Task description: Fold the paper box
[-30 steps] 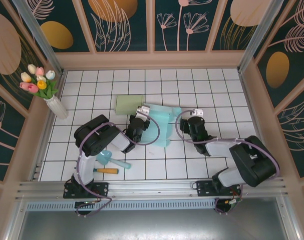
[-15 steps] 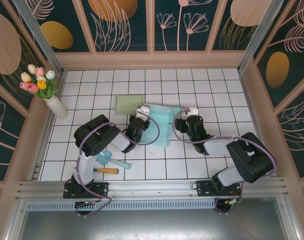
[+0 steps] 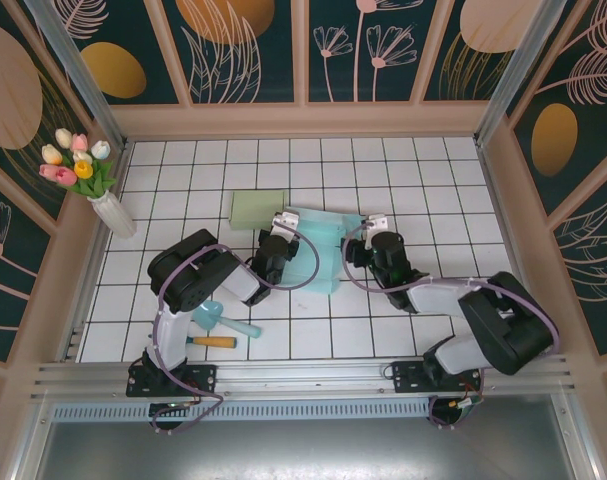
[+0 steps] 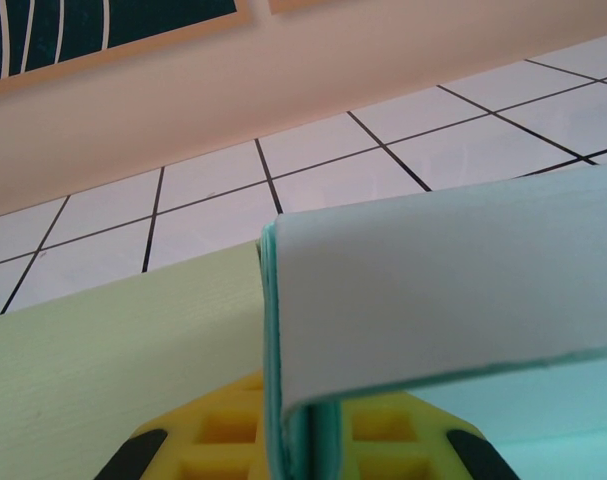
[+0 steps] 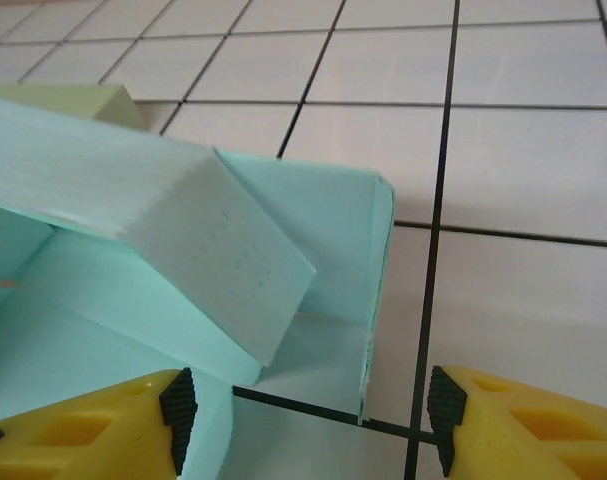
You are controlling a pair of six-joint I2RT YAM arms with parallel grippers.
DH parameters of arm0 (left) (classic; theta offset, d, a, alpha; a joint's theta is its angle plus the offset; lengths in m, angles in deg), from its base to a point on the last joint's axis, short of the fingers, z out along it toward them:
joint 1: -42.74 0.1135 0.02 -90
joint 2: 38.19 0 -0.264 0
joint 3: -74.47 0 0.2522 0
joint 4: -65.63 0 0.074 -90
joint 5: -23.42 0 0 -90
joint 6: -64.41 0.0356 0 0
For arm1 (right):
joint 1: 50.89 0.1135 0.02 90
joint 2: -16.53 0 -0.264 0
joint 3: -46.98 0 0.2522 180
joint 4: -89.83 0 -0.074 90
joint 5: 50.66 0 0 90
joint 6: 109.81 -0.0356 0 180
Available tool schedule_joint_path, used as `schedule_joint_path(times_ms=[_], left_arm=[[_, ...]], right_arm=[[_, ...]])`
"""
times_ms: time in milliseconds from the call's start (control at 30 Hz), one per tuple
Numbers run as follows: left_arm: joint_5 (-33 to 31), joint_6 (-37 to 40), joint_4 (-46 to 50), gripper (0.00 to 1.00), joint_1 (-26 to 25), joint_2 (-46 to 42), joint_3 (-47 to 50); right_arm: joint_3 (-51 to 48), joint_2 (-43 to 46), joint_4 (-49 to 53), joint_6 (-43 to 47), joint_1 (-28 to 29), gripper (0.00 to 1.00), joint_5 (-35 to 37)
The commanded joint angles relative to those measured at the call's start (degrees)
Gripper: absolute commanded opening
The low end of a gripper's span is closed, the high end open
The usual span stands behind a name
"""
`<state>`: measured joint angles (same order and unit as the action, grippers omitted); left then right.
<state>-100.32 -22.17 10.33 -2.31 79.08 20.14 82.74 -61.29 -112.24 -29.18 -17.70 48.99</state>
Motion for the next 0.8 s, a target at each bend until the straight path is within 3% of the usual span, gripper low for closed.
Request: schedule_joint_path(times_ms=[0, 167, 267, 400, 433, 567, 767], left_arm=[[-1.0, 2.5, 6.8, 0.11, -0.1, 1.7, -0.1], [-0.7, 3.1, 4.8, 0.11, -0.1, 1.8, 0.7], [-0.4, 3.2, 4.3, 0.11, -0.1, 1.7, 1.0], [-0.4, 3.0, 4.2, 0.11, -0.1, 1.7, 1.1], [-0.4, 2.9, 4.2, 0.11, -0.1, 1.7, 1.2], [0.0, 2.4, 3.3, 0.11, -0.1, 1.4, 1.9], [-0.1, 2.6, 3.5, 0.11, -0.1, 1.5, 1.6]], right_arm=[[2.0, 8.6, 7.8, 0.4, 0.5, 0.67, 3.4], [12.7, 16.6, 28.5, 11.2, 0.0, 0.71, 6.3], [15.9, 17.4, 29.0, 23.8, -0.8, 0.73, 5.6], [11.4, 19.1, 18.3, 48.5, -7.2, 0.77, -8.4], [12.2, 18.7, 19.7, 52.0, -9.4, 0.77, -11.6], [23.5, 11.8, 41.4, 64.2, -17.6, 0.75, -18.6], [25.2, 2.7, 39.0, 76.1, -23.7, 0.73, -22.0]])
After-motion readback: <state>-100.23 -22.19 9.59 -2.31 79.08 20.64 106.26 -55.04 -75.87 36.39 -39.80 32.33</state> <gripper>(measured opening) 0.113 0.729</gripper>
